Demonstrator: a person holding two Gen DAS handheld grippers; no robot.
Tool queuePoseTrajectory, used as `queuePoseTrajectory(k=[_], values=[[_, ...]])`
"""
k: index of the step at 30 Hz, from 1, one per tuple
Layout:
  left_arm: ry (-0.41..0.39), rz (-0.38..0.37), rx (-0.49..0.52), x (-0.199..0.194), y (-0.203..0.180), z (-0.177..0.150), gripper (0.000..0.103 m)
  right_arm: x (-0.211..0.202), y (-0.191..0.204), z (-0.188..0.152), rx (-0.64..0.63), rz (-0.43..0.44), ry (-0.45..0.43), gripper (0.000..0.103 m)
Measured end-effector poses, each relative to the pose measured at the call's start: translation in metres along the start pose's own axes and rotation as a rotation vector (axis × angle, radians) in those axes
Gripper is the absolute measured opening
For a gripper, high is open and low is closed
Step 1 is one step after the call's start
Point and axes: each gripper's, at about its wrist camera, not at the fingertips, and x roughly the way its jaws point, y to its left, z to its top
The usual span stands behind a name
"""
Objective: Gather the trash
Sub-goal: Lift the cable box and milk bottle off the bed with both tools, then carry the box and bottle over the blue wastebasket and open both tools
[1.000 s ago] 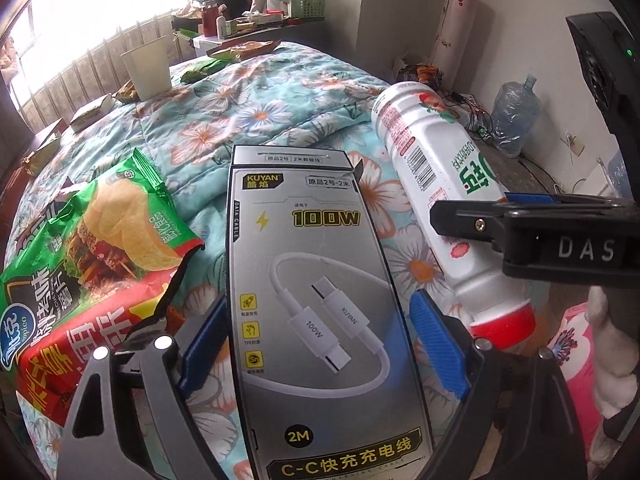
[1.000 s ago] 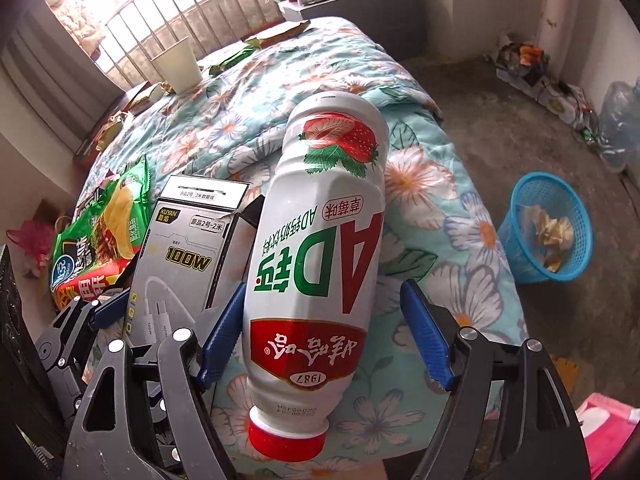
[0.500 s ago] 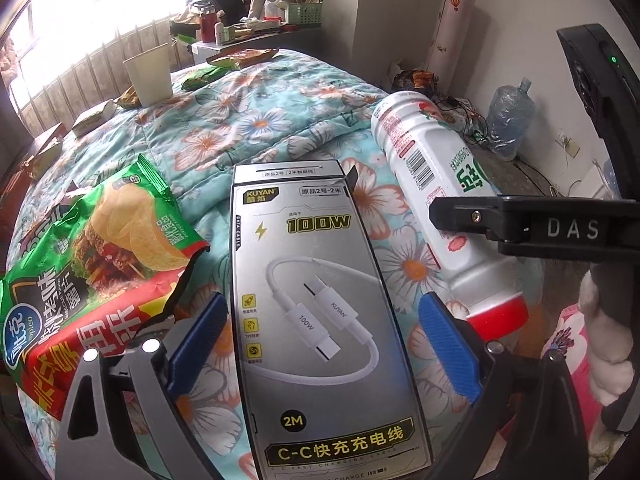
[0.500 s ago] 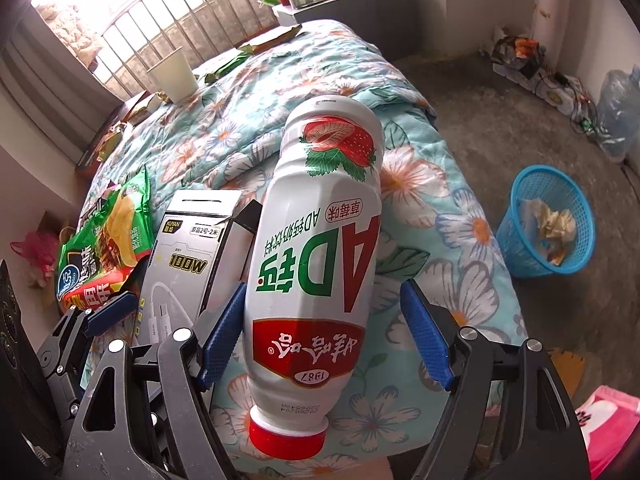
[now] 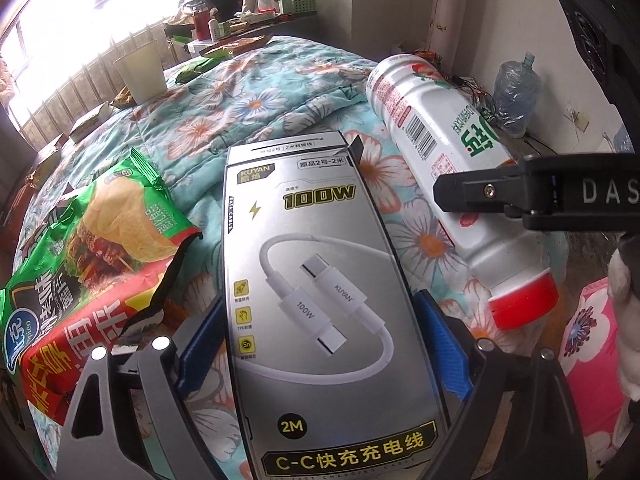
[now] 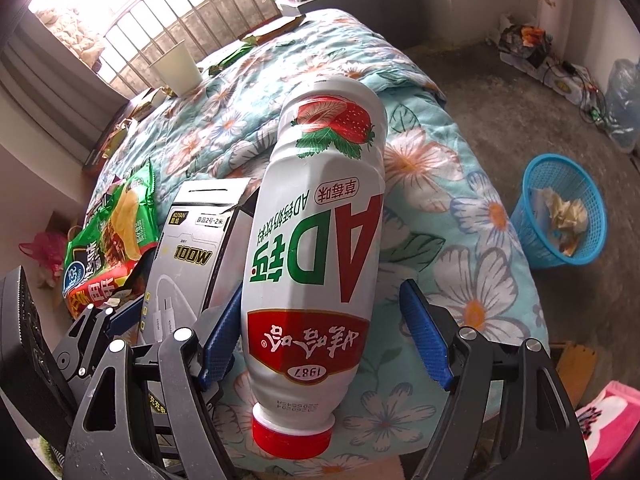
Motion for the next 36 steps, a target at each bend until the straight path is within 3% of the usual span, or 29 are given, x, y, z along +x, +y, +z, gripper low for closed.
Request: queuePoseTrajectory(k=[5,19,26,31,36], values=[[-0.008,-0.024,-0.012,-0.004,0.002,-0.001,0.087,-0.002,-0.001,0.0,0.021,0.049,0.006,0.056],[-0.098,-0.127,-0.101,-0.037,0.015,0.009,0.087,-0.033,-0.022,-0.002,0.095,0.13,-0.056,0.055],[-0.187,-0.184,-0.089,-0.066,0.016,0.031,0.087,-0.07,-0.058,-0.003,0.2,0.204,-0.156,0.055],[-0.229,-0.311,-0.01,-0.084,-0.002,0.07,0.087,-0.112,-0.112,-0.012,0.342,0.131,-0.28,0.055],[-0.123,-0.514,0.067,-0.066,-0.047,0.124,0.087,-0.129,-0.177,-0.042,0.537,0.081,-0.35,0.055]])
